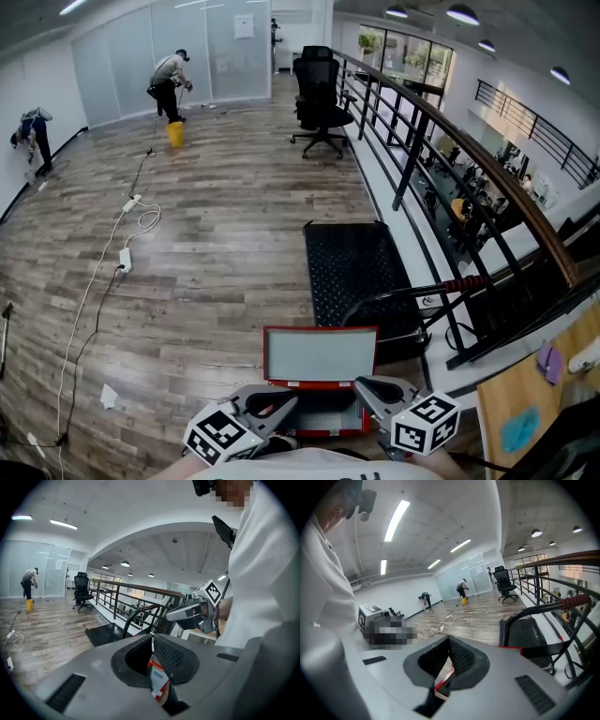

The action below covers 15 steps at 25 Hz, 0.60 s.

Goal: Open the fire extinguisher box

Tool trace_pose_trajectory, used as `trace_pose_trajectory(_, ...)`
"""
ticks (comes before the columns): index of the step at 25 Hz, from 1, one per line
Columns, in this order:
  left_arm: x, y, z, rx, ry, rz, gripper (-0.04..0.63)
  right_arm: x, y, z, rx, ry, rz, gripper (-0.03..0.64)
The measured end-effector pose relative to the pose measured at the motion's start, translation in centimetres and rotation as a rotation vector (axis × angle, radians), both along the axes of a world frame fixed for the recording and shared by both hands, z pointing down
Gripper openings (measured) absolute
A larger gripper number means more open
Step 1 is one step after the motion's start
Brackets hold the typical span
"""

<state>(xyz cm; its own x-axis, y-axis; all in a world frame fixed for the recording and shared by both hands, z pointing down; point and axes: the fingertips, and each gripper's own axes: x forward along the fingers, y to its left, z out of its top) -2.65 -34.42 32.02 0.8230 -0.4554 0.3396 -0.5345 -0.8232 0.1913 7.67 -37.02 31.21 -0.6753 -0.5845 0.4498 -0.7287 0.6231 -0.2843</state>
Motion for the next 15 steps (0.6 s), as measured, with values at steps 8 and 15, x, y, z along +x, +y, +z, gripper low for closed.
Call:
trace_pose_trajectory(8,-0.41,-0.26,0.28,-0.007,0.004,-0.016,0.018,-0.08,-0.27,0.25,0.002,0.000,-0.002,0.009)
trace_pose_trajectory(15,-0.11,-0.45,0.32,-0.010,0.005,-0.018,0.018,0.04,-0.36,0.42,0.001,0.009,-0.012,0.009)
